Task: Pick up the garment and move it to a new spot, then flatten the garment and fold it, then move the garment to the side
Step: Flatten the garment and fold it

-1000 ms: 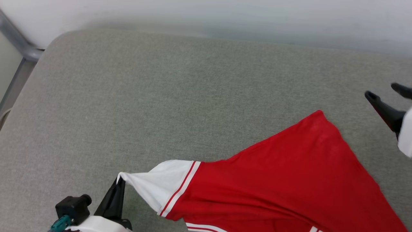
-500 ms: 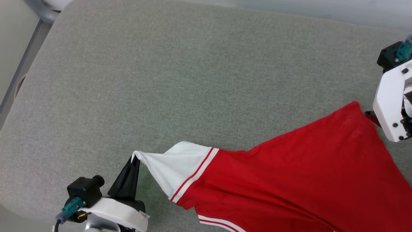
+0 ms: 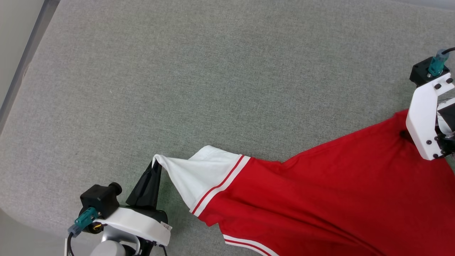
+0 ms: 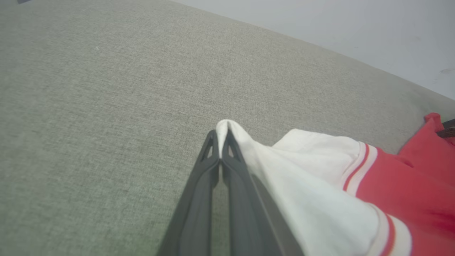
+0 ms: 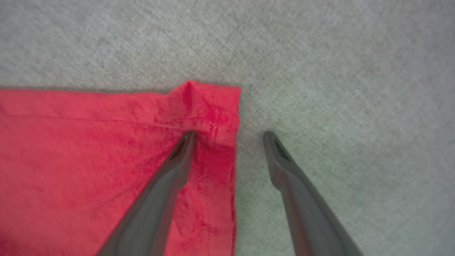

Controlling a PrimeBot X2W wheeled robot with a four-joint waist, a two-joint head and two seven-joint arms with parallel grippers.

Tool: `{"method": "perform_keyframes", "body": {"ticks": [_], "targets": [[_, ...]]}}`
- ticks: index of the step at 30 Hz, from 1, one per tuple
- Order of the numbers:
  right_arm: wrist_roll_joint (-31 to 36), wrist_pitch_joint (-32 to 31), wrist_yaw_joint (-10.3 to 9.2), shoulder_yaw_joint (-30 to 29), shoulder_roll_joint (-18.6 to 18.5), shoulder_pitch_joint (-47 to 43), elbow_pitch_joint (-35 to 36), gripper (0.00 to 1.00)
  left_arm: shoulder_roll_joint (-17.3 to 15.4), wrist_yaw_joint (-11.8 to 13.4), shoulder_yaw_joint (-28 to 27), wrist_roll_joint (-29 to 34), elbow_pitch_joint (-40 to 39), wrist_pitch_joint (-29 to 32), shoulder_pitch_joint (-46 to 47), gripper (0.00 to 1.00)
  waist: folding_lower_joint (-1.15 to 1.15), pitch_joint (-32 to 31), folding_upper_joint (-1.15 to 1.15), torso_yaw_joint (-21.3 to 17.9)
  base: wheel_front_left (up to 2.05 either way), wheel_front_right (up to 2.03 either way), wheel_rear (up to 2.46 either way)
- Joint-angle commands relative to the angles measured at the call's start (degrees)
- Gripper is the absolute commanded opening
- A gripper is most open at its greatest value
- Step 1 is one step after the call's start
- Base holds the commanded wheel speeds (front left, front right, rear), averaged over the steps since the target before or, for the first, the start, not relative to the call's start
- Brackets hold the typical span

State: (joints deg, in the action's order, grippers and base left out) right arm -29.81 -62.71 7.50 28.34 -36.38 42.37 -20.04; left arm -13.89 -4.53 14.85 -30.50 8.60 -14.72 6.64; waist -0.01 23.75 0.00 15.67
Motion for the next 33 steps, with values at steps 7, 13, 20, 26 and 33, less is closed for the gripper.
{"method": "perform_keyframes", "body": {"ticks": [7, 13, 20, 26, 33], "targets": [[-2.58, 5.38, -0.04, 5.22, -0.21, -1.75, -3.41, 0.0, 0.12, -0.35, -0.51, 0.32, 1.11, -0.39, 0.42, 0.0, 0.01, -1.01, 0.0, -0.75, 0.0, 0.0, 0.0], [-5.37, 16.6, -0.06, 4.05, 0.11, 1.33, -1.99, 0.0, -0.5, 0.11, -0.99, 0.62, 1.4, -0.47, -0.79, 0.0, 0.01, -4.47, 0.0, -2.03, 0.0, 0.0, 0.0], [-7.52, 29.61, -0.06, 2.34, -0.75, -1.69, 1.74, 0.0, -2.02, 1.49, -1.39, 1.11, -0.51, 0.22, -3.27, 0.0, 0.01, -9.66, 0.0, -4.23, 0.0, 0.0, 0.0], [-6.82, 39.33, -0.06, -2.09, -0.87, -6.66, 5.73, 0.0, -3.64, 3.01, -2.14, 1.72, -4.26, 0.83, -4.65, 0.0, 0.01, -13.32, 0.0, -6.15, 0.0, 0.0, 0.0], [-4.77, 43.89, -0.06, -9.58, 1.32, -11.41, 10.69, 0.0, -6.01, 4.57, -2.78, 3.84, -10.52, 2.21, -1.76, 0.0, 0.01, -17.0, 0.0, -8.2, 0.0, 0.0, 0.0]]}}
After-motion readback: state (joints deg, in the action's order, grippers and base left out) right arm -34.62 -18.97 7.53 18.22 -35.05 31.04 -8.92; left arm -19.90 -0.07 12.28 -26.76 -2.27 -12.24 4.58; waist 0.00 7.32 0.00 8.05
